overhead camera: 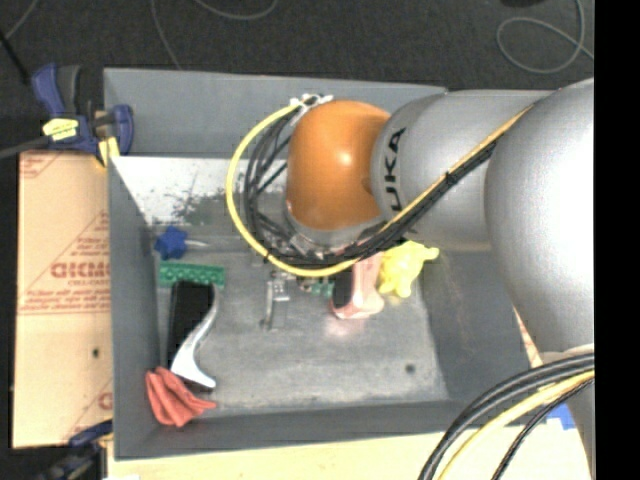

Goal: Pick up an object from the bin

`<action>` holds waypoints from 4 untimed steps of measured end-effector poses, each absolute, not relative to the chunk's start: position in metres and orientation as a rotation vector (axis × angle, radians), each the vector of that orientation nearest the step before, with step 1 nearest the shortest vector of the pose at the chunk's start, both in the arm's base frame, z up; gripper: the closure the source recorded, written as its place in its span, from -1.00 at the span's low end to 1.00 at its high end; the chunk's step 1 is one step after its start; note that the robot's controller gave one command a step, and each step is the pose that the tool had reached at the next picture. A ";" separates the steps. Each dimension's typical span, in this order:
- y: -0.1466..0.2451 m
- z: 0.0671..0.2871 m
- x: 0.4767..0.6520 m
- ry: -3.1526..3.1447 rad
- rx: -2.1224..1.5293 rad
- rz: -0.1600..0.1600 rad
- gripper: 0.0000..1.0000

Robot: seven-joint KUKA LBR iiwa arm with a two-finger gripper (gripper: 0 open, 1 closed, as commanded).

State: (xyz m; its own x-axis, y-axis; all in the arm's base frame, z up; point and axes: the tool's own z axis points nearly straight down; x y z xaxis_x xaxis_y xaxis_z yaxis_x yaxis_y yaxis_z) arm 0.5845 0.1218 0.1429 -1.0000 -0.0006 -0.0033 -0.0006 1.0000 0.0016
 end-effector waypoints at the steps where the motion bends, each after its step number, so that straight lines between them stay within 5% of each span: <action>1: 0.181 0.080 0.637 3.135 0.032 0.004 -1.00; 2: 0.187 0.083 0.614 3.101 -0.467 -0.001 -1.00; 3: 0.204 0.092 0.612 3.062 -0.649 0.003 -1.00; 4: 0.213 0.085 0.600 3.130 -0.187 -0.013 -1.00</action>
Offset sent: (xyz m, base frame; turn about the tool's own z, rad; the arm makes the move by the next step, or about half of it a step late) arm -0.0097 0.0726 -0.0197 -0.8608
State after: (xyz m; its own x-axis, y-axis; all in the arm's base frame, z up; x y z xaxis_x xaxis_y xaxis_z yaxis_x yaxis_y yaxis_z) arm 0.5997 0.2129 0.0854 -0.9929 -0.1192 -0.0055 -0.1191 0.9928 -0.0087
